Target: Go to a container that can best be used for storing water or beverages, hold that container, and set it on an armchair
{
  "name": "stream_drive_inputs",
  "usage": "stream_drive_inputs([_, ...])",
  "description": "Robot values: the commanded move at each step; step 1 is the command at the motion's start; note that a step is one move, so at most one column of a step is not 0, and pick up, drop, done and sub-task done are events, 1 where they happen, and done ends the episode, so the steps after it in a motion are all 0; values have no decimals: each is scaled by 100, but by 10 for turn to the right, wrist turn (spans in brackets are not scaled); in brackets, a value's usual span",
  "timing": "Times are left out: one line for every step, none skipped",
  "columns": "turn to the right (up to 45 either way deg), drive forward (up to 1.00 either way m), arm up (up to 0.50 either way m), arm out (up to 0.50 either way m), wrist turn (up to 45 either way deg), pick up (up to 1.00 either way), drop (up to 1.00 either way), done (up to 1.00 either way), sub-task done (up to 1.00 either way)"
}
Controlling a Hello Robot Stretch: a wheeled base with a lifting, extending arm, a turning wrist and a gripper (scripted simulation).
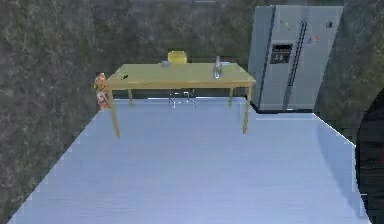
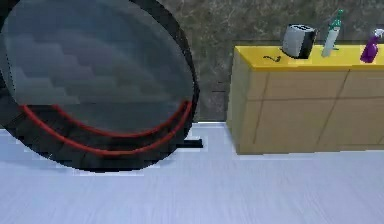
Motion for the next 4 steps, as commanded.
stream_drive_inputs([0, 100, 0, 0, 0, 0, 0, 0, 0])
stream_drive_inputs([-30, 0, 0, 0, 0, 0, 0, 0, 0])
stream_drive_inputs([0, 65, 0, 0, 0, 0, 0, 0, 0])
stream_drive_inputs([-450, 0, 0, 0, 0, 0, 0, 0, 0])
